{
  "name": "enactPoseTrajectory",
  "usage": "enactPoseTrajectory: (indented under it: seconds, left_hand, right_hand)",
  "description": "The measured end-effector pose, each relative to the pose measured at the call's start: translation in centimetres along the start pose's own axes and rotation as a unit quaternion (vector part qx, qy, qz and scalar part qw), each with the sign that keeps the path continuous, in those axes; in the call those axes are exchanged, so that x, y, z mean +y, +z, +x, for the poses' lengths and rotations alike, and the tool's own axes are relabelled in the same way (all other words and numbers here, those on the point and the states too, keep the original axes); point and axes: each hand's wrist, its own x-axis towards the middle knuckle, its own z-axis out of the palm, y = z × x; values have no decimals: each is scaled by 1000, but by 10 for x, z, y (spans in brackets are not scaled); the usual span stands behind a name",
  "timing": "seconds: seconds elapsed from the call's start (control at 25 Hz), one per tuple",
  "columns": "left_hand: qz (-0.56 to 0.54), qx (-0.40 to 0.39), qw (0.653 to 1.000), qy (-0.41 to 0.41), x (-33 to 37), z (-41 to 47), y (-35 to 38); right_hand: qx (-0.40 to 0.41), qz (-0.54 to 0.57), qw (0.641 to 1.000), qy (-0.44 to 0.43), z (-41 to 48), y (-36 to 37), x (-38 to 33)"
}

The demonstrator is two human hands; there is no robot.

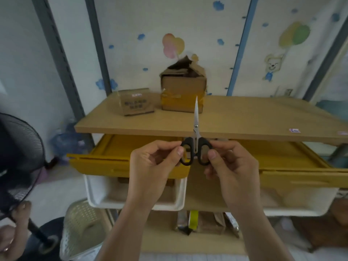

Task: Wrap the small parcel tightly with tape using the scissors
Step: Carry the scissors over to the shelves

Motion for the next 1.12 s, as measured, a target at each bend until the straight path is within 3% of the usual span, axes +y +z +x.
enactPoseTrajectory:
  seconds: [0.2, 0.44, 0.72, 1.12]
  left_hand:
    - [-31, -3, 1000, 2, 12, 2, -47]
    - [-80, -37, 996, -23, 16, -23, -35]
    - [-102, -105, 988, -43, 17, -75, 39]
    - [-144, -286, 944, -74, -19, -74, 176]
  right_hand:
    - [6, -9, 1000, -21, -14, 47, -24]
    - [41, -23, 999, -22, -45, 28, -36]
    - [112, -61, 992, -10, -98, -56, -47]
    - [315, -95, 944, -2, -108, -154, -31]
